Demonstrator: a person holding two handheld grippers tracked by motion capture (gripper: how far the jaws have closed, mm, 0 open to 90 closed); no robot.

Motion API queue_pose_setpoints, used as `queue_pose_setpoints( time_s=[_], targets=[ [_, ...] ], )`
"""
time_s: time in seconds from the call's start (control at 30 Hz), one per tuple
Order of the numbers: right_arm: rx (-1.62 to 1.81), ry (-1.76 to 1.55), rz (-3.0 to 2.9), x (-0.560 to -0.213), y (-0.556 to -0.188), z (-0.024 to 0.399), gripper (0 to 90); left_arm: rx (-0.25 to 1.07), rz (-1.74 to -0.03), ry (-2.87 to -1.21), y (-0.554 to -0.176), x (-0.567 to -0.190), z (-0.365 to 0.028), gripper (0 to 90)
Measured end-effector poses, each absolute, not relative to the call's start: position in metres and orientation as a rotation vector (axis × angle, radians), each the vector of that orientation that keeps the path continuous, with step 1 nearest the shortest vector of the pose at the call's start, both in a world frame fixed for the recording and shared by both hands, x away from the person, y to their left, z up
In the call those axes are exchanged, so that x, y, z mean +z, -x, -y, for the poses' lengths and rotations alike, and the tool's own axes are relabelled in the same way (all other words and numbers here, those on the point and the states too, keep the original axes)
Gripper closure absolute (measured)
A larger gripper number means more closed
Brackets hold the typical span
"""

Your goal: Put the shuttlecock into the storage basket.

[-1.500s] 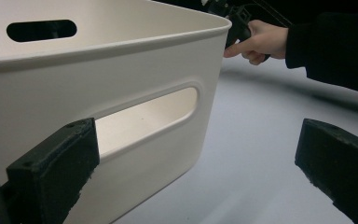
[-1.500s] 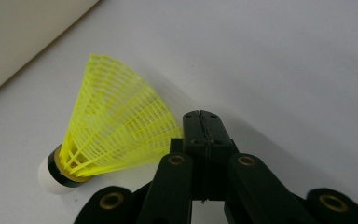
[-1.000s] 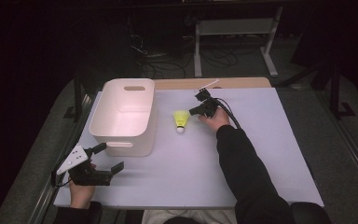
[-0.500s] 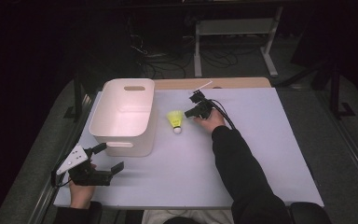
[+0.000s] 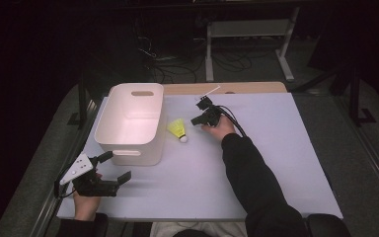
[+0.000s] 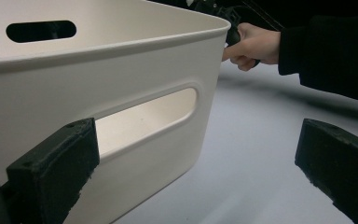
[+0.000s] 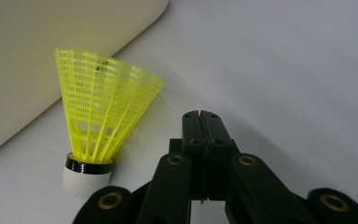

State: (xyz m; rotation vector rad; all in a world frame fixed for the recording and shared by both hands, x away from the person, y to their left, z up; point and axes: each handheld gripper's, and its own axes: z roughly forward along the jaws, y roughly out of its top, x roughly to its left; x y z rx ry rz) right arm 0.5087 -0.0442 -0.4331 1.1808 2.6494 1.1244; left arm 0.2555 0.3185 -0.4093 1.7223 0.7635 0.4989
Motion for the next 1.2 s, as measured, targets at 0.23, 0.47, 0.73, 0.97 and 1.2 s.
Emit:
queue_pose_setpoints(
  time_s=[0.23,0.47,0.73,0.97,1.2],
  targets=[
    [1.124,-1.136,-2.669,-0.43,-0.503,0.038,87.9,0.499,-0.764,-1.723,-0.256,-0.409,-0.318,0.0],
    [1.138,-1.096,-2.67,-0.42,-0.497,0.038,86.9,0.499,-0.764,-1.723,-0.256,-0.409,-0.318,0.0],
    [1.148,-1.065,-2.683,-0.41,-0.491,0.04,83.0,0.499,-0.764,-1.723,-0.256,-0.409,-0.318,0.0],
    [1.139,-1.033,-2.687,-0.403,-0.482,0.038,66.7,0.499,-0.764,-1.723,-0.256,-0.409,-0.318,0.0],
    [1.163,-0.987,-2.72,-0.395,-0.476,0.035,40.5,0.499,-0.765,-1.721,-0.256,-0.409,-0.318,0.0]
  ],
)
